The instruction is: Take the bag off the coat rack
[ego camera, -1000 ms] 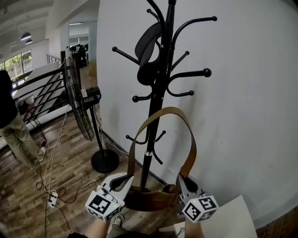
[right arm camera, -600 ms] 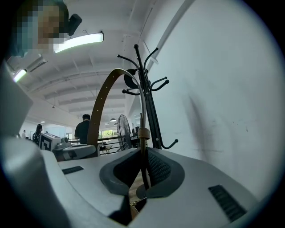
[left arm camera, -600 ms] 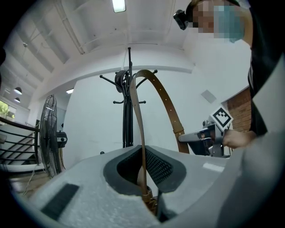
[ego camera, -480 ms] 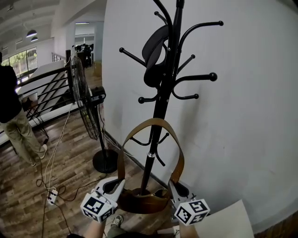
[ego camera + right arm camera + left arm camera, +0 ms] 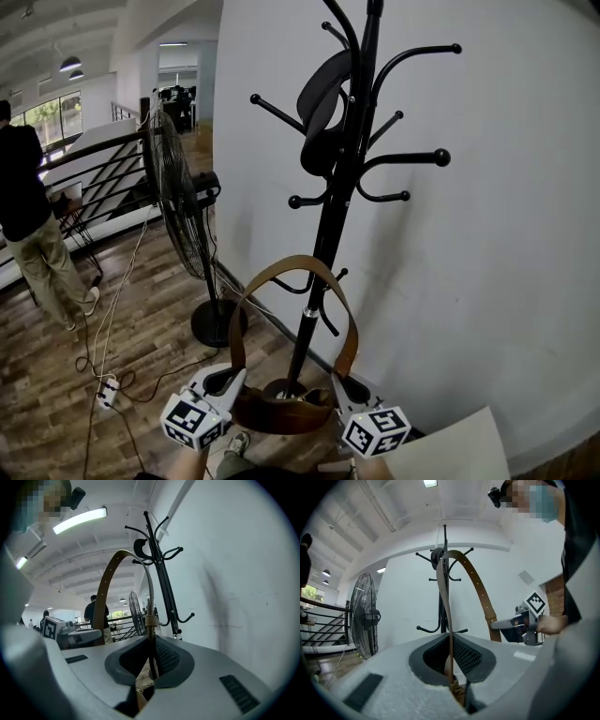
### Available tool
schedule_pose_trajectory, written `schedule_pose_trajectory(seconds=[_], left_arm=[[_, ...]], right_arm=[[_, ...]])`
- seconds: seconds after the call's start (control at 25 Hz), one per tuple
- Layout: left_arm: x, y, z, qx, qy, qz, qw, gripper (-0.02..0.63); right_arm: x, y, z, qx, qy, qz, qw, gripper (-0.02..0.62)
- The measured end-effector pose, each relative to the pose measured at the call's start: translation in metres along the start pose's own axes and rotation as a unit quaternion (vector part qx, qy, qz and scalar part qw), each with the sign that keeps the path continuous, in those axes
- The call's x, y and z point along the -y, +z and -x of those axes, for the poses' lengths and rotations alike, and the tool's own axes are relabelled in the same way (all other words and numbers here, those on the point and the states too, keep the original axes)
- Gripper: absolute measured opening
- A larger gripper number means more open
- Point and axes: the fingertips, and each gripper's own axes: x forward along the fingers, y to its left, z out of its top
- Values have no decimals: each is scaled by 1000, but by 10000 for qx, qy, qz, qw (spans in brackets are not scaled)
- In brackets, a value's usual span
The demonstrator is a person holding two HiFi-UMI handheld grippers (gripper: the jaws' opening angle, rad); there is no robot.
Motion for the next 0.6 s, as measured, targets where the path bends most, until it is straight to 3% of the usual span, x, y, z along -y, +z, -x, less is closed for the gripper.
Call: schedule_pose_trajectory(seconds=[0.48,0.6], left_arm=[[-6,-20,0,-178,26,158,9997,18],[-10,-18,-1,-59,52,201,9998,20]], right_arm=[[-8,-26,-8,-246,-30,124,9996,26],[-9,-25,-7,-223,-44,65,9997,26]])
